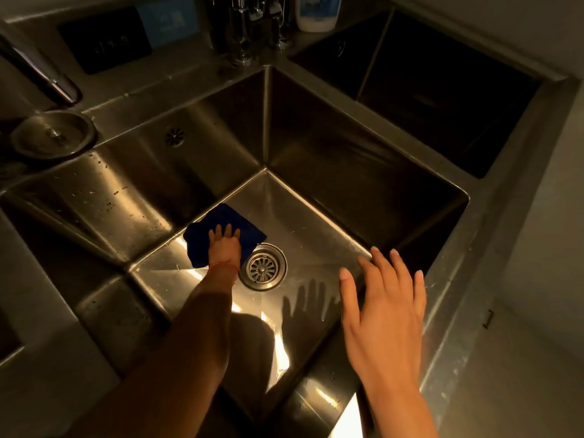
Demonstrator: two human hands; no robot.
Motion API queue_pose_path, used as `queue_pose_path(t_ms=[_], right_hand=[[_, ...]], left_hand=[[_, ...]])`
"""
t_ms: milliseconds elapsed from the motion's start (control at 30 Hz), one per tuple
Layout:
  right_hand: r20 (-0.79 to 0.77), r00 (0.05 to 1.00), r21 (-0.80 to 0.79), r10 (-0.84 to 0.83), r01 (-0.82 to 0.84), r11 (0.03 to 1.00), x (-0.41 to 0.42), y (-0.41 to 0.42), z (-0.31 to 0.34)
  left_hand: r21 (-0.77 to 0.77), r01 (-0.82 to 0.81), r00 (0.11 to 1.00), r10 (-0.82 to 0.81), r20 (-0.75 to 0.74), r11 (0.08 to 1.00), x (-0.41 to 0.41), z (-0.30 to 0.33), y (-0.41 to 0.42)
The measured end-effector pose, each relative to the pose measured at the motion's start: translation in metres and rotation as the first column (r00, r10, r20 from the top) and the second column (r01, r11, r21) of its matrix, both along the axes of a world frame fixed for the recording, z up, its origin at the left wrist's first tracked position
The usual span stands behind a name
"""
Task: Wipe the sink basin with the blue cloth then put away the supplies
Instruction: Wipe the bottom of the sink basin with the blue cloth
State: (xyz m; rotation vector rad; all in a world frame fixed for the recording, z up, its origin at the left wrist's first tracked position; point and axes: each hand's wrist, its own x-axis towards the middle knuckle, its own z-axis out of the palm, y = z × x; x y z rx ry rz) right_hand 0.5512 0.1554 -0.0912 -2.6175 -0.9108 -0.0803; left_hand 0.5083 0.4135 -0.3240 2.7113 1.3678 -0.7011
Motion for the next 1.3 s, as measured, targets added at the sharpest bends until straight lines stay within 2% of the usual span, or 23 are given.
queue_pose_path(t_ms=[133, 333, 733, 1000, 1300], right_hand=[[-0.016, 1.0, 0.01, -0.002, 0.002, 1.0, 0.0, -0.001, -0.001], [-0.021, 1.0, -0.004, 0.005, -0.005, 1.0, 0.0, 0.0, 0.0], [-0.004, 1.0, -0.008, 0.001, -0.001, 1.0, 0.0, -0.001, -0.002], [-0.017, 1.0, -0.014, 0.0, 0.0, 1.0, -0.001, -0.001, 0.002], [0.013, 1.0, -0.016, -0.007, 0.007, 1.0, 0.0, 0.0, -0.001]], left_hand=[[-0.01, -0.015, 1.0, 0.015, 0.027, 1.0, 0.003, 0.001, 0.0], [-0.021, -0.072, 0.997, 0.072, -0.01, 0.997, -0.02, -0.003, 0.0], [-0.016, -0.009, 1.0, 0.009, 0.022, 1.0, 0.004, 0.007, 0.004], [-0.026, -0.084, 0.996, 0.084, -0.01, 0.996, -0.026, 0.005, -0.003], [0.006, -0.017, 0.999, 0.017, 0.04, 1.0, 0.004, 0.004, 0.001]])
